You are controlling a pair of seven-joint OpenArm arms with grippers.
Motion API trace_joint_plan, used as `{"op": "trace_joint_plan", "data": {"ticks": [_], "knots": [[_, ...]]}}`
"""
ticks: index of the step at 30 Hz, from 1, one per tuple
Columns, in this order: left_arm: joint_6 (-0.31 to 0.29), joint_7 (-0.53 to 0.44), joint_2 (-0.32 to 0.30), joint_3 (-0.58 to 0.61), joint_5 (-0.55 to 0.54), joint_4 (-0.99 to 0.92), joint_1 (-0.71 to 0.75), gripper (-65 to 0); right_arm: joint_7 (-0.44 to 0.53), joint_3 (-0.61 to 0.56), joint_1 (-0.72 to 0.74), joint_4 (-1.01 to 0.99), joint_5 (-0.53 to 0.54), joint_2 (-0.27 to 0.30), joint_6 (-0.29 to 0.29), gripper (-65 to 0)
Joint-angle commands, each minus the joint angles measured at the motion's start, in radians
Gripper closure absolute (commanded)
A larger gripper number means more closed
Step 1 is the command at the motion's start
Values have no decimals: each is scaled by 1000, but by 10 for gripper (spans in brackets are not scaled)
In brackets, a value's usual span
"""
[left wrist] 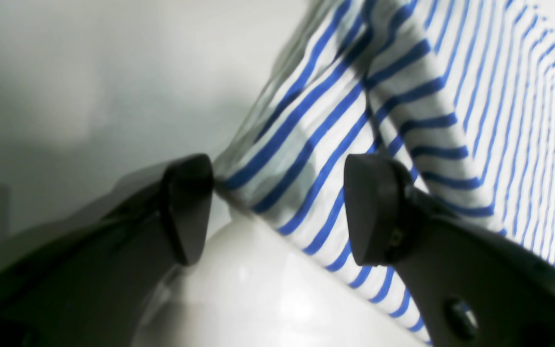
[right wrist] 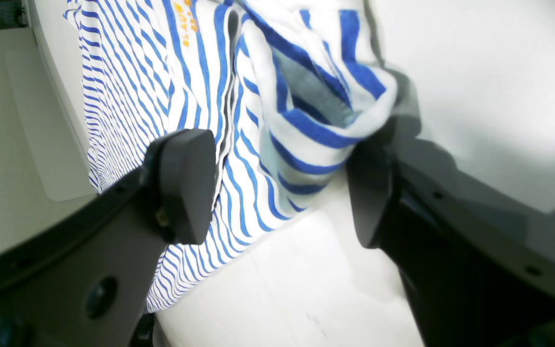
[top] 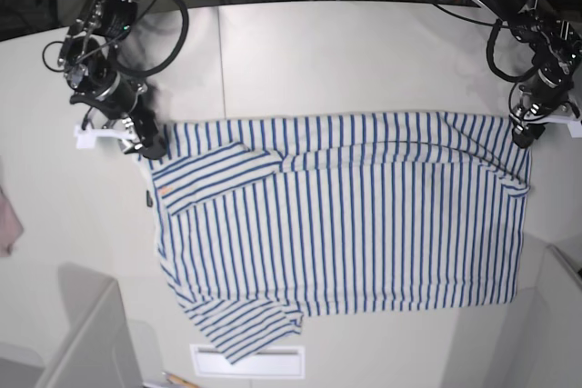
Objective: Fold the T-shirt properly
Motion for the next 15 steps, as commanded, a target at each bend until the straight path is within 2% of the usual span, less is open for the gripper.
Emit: {"op": "trace_joint_plan", "data": {"ticks": [1,7,9,13,15], "knots": [[8,12,-14,-2,5,-3,-14,-411,-7,1,-5,2,-39,4,-15,-404],[8,7,-20,119,5,-49,-11,-408,-5,1,-5,0,-42,4,-15,-401],[10,6,-23,122,4,-52,-14,-387,-5,1,-6,0,-42,4,-15,-372],[10,9,-23,87,4,-52,-17,-204,-5,1,-6,0,-42,4,-11,-281],[10,9,-25,65,4,-52,-17,-156,-5,1,-5,-2,-42,4,-11,-273]]}}
